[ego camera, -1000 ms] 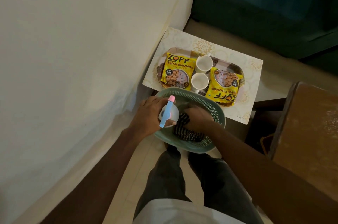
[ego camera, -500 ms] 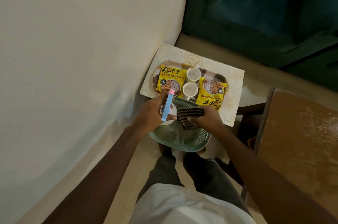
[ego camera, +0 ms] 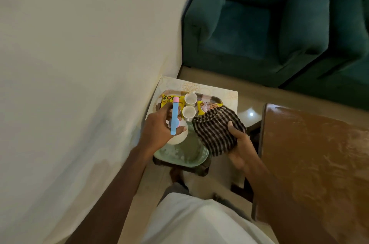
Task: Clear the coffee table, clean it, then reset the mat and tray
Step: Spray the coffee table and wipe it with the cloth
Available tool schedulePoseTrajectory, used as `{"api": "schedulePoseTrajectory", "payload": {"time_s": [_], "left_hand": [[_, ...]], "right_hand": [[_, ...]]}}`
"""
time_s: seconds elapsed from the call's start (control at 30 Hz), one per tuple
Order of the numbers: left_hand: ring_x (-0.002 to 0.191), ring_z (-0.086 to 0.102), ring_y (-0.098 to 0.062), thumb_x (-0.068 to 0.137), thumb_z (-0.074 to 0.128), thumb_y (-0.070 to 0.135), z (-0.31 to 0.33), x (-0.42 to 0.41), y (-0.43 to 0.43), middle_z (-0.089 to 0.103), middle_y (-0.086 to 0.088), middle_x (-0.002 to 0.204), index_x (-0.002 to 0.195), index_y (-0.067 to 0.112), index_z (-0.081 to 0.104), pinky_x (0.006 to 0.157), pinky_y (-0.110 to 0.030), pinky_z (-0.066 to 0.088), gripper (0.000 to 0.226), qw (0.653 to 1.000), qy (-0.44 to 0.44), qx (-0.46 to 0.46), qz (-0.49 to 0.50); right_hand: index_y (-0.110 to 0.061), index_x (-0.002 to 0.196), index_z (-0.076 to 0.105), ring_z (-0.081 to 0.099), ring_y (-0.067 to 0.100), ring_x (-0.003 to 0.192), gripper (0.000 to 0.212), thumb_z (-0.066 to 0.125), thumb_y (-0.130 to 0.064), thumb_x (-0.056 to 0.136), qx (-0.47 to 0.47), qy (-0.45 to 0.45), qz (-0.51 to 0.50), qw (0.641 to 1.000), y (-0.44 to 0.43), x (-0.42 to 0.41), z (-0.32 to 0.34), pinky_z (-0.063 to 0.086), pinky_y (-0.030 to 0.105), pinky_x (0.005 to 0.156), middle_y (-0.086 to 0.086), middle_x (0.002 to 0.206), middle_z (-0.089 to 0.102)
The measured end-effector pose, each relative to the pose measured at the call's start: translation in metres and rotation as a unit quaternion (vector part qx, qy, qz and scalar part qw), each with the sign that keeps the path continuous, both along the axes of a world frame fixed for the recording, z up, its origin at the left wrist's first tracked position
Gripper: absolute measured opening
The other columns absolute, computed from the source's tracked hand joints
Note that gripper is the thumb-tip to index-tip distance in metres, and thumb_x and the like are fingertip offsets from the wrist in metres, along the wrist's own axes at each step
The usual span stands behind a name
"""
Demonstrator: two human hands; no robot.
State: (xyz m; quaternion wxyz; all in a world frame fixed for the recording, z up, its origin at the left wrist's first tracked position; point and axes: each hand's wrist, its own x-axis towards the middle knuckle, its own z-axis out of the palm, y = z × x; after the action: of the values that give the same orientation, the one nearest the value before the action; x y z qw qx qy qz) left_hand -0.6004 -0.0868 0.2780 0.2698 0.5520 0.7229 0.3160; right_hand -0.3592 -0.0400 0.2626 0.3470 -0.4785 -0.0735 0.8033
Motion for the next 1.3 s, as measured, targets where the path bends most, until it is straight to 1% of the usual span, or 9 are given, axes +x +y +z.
{"api": "schedulePoseTrajectory", "payload": {"time_s": [0.17, 0.33, 0.43, 0.57, 0.73, 0.83, 0.97, 1.07, 1.3], "left_hand": [[0.083, 0.067, -0.014, 0.067, 0.086, 0.036, 0.018, 0.054, -0.027, 0.071, 0.004, 0.098, 0.136, 0.012, 0.051, 0.083, -0.029, 0.057, 0.081, 1.000, 0.004, 0.016, 0.023], [0.085, 0.068, -0.013, 0.064, 0.090, 0.032, 0.032, 0.112, -0.057, 0.074, -0.001, 0.098, 0.119, 0.013, 0.061, 0.078, -0.017, 0.054, 0.065, 0.998, -0.006, 0.028, 0.053], [0.087, 0.069, -0.011, 0.065, 0.090, 0.027, 0.036, 0.144, -0.078, 0.073, 0.000, 0.097, 0.113, 0.015, 0.060, 0.078, -0.020, 0.055, 0.058, 0.996, -0.034, 0.028, 0.075], [0.075, 0.060, 0.007, 0.066, 0.090, 0.021, 0.047, 0.181, -0.103, 0.065, 0.009, 0.086, 0.110, 0.015, 0.060, 0.067, 0.001, 0.042, 0.053, 0.994, -0.024, 0.042, 0.093], [0.082, 0.060, -0.017, 0.069, 0.088, 0.025, 0.051, 0.212, -0.134, 0.061, 0.001, 0.088, 0.103, 0.013, 0.061, 0.073, -0.035, 0.056, 0.045, 0.995, 0.011, 0.077, 0.068], [0.085, 0.058, -0.026, 0.074, 0.083, 0.023, 0.052, 0.231, -0.154, 0.057, -0.005, 0.091, 0.099, 0.011, 0.060, 0.075, -0.043, 0.055, 0.036, 0.993, 0.024, 0.103, 0.046], [0.081, 0.057, -0.016, 0.081, 0.077, 0.018, 0.048, 0.268, -0.180, 0.056, -0.005, 0.095, 0.100, 0.017, 0.054, 0.072, -0.021, 0.049, 0.030, 0.995, -0.017, 0.098, 0.031], [0.077, 0.059, -0.013, 0.085, 0.072, 0.013, 0.043, 0.298, -0.196, 0.062, -0.005, 0.089, 0.098, 0.013, 0.056, 0.070, -0.023, 0.049, 0.020, 0.997, -0.041, 0.068, 0.001], [0.079, 0.058, -0.012, 0.089, 0.059, 0.003, 0.037, 0.383, -0.230, 0.060, -0.001, 0.088, 0.094, 0.021, 0.050, 0.071, -0.017, 0.046, 0.021, 0.995, -0.079, 0.031, -0.053]], "right_hand": [[-0.002, 0.136, 0.052, 0.066, 0.035, 0.113, 0.045, 0.058, -0.015, 0.094, -0.049, 0.084, -0.038, 0.994, -0.019, 0.044, 0.022, 0.055, 0.049, 0.093, 0.019, 0.128, 0.065], [0.002, 0.116, 0.062, 0.074, 0.037, 0.086, 0.023, 0.055, -0.008, 0.097, -0.069, 0.102, -0.047, 0.991, -0.044, 0.086, 0.046, 0.062, 0.048, 0.068, 0.022, 0.105, 0.073], [0.002, 0.114, 0.063, 0.071, 0.038, 0.097, 0.023, 0.052, -0.011, 0.099, -0.059, 0.093, -0.034, 0.993, -0.056, 0.113, 0.050, 0.058, 0.050, 0.086, 0.023, 0.111, 0.071], [-0.003, 0.123, 0.059, 0.060, 0.037, 0.120, 0.025, 0.050, -0.010, 0.101, -0.007, 0.052, -0.022, 0.998, -0.067, 0.145, 0.045, 0.041, 0.054, 0.109, 0.019, 0.126, 0.066], [-0.011, 0.104, 0.068, 0.073, 0.022, 0.096, 0.030, 0.043, 0.004, 0.100, 0.192, -0.097, 0.029, 0.976, -0.093, 0.178, 0.054, 0.060, 0.038, 0.084, 0.007, 0.103, 0.076], [-0.016, 0.102, 0.071, 0.069, 0.024, 0.104, 0.051, 0.041, 0.022, 0.087, 0.379, -0.227, 0.111, 0.890, -0.116, 0.205, 0.045, 0.056, 0.048, 0.092, 0.000, 0.105, 0.074], [-0.031, 0.106, 0.069, 0.064, 0.015, 0.102, 0.055, 0.060, 0.015, 0.077, 0.582, -0.467, 0.198, 0.635, -0.151, 0.248, 0.035, 0.055, 0.038, 0.084, -0.008, 0.112, 0.067], [-0.016, 0.115, 0.069, 0.064, 0.028, 0.105, 0.043, 0.074, 0.004, 0.076, 0.640, -0.516, 0.237, 0.518, -0.172, 0.282, 0.034, 0.056, 0.038, 0.082, 0.008, 0.121, 0.065], [-0.016, 0.116, 0.067, 0.061, 0.032, 0.109, 0.040, 0.078, -0.007, 0.078, 0.643, -0.556, 0.262, 0.458, -0.212, 0.375, 0.020, 0.057, 0.042, 0.081, 0.010, 0.126, 0.061]]}}
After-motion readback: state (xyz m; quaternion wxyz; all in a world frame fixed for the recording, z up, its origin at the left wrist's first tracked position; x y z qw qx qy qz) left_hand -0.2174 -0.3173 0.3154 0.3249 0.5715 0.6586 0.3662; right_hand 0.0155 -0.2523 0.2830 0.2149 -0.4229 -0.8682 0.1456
